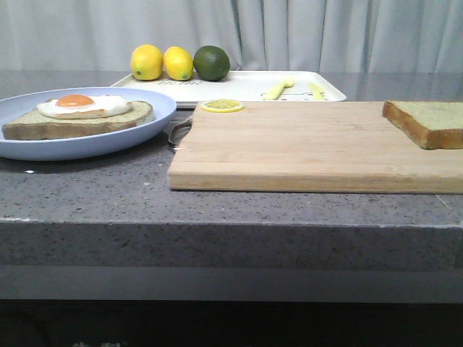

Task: Place bread and move sandwich to tray
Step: 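Grasp the plain bread slice at its edge with the right gripper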

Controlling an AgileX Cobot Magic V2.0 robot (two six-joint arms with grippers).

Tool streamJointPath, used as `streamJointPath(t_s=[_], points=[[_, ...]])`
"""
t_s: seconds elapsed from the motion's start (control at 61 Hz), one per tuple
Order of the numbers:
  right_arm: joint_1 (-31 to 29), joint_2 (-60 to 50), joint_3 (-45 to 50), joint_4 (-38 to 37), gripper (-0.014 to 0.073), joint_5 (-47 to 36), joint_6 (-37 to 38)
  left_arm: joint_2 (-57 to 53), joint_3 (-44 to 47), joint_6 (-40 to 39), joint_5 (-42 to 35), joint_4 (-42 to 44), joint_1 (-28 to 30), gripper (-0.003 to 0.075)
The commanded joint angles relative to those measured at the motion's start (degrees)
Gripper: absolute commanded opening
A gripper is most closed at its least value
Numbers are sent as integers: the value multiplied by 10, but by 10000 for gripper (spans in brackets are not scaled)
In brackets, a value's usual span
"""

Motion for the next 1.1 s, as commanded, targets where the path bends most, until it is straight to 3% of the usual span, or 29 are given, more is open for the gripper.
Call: streamJointPath(t_s=[0.0, 0.525, 1.083], points=[[-19, 15, -18, 78, 633, -1, -41, 7, -18, -4, -39, 6, -4, 513], [-20, 188, -18, 233, 633, 24, -161, 7, -18, -4, -37, 6, -4, 513], [-20, 261, -18, 295, 633, 56, -204, 7, -18, -4, -37, 6, -4, 513]])
